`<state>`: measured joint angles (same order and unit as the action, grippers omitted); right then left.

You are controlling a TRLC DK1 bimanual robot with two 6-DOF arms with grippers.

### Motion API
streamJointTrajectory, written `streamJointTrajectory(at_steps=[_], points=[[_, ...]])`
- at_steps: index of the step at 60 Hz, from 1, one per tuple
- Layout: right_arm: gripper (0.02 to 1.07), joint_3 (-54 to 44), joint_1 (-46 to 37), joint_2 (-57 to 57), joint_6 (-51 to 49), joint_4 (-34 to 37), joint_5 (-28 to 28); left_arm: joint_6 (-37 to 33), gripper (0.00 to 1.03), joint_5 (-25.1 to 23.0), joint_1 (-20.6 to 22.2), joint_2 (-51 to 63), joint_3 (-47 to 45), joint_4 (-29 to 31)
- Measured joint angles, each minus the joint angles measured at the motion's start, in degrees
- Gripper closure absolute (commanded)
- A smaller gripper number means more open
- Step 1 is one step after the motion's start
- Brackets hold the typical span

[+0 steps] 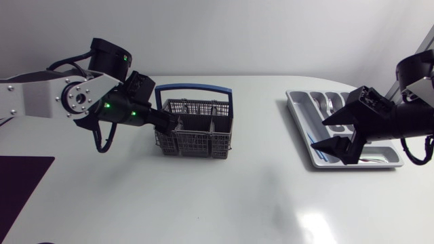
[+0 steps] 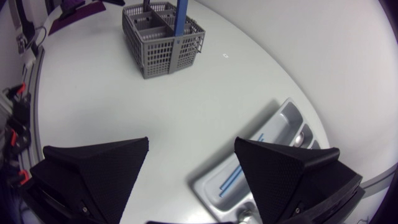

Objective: Unload the cutlery basket into the drawer organizer.

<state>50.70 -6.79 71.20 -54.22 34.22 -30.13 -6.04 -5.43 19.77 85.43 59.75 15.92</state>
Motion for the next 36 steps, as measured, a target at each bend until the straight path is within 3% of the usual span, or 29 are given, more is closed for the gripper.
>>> streamJointTrajectory(at_steps=[8,17,36], points=[[0.07,-0.2,7.4,-1.2,15.6,-0.2,1.0,2.4,0.1,1.8,0.4,2.1,0.0,-2.3],[0.07,-0.2,17.1,-1.2,26.7,-2.8,3.4,4.9,0.17,3.8,0.6,3.8,0.0,-4.3],[0.07,-0.4,30.9,2.4,36.2,-10.6,10.5,8.9,0.37,8.3,2.1,6.2,0.4,-7.9]])
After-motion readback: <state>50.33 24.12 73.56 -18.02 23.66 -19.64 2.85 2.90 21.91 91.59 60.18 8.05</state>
